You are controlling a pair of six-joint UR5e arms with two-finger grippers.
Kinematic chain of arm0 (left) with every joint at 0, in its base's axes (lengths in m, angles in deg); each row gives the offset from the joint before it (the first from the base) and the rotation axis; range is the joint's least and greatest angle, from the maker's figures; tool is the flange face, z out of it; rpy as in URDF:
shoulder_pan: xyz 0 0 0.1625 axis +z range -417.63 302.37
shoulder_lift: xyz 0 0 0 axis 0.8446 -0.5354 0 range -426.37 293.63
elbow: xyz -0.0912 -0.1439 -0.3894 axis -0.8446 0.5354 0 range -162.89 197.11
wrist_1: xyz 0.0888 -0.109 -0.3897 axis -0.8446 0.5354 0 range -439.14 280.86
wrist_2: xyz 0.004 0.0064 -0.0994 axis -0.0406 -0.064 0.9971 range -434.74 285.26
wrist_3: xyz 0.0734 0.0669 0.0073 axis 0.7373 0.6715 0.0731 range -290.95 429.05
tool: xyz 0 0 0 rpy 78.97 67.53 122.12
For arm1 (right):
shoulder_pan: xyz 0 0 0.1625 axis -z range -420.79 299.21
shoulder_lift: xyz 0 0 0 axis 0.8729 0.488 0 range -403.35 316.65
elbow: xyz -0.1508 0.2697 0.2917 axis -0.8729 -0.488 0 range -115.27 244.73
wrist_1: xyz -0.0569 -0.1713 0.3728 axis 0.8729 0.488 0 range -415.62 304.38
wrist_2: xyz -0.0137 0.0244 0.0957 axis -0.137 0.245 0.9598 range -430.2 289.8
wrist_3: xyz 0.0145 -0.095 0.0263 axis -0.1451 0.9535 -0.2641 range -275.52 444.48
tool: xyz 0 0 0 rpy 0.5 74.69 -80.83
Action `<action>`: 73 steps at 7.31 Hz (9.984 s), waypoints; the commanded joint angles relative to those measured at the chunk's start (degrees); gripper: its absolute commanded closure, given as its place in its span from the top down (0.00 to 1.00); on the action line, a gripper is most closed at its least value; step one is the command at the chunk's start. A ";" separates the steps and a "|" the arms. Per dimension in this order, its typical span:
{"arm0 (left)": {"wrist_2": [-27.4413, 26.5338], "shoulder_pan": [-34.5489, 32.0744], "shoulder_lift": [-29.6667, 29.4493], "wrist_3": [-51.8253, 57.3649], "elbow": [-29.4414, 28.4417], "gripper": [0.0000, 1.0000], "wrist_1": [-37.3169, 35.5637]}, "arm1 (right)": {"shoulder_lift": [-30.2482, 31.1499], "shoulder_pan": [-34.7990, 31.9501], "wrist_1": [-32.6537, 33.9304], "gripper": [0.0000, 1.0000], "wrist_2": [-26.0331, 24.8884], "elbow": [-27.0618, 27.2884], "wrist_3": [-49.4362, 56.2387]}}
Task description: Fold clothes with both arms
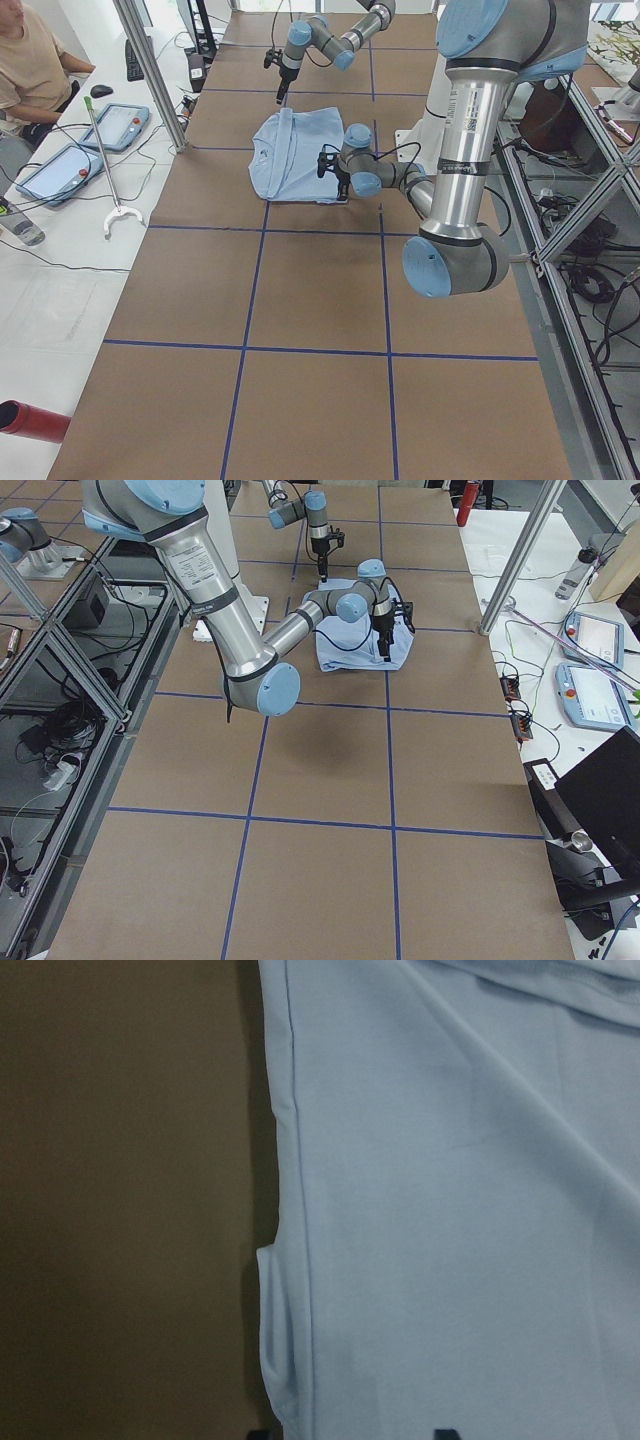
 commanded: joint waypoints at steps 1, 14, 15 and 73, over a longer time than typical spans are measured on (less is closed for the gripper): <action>-0.16 0.66 0.02 -0.06 -0.54 0.59 0.00 | -0.01 0.00 0.00 1.00 0.00 0.00 -0.01; 0.36 -20.47 -6.77 30.73 -17.52 0.00 -0.43 | -0.01 0.09 0.00 1.00 0.00 -0.18 -0.18; 0.28 -24.09 -12.57 34.54 -26.56 0.00 0.17 | -0.10 0.09 0.00 1.00 0.00 -0.18 -0.18; 8.10 -33.18 -20.28 44.07 -39.92 1.00 11.34 | 12.21 40.43 5.54 0.58 -22.85 25.67 11.15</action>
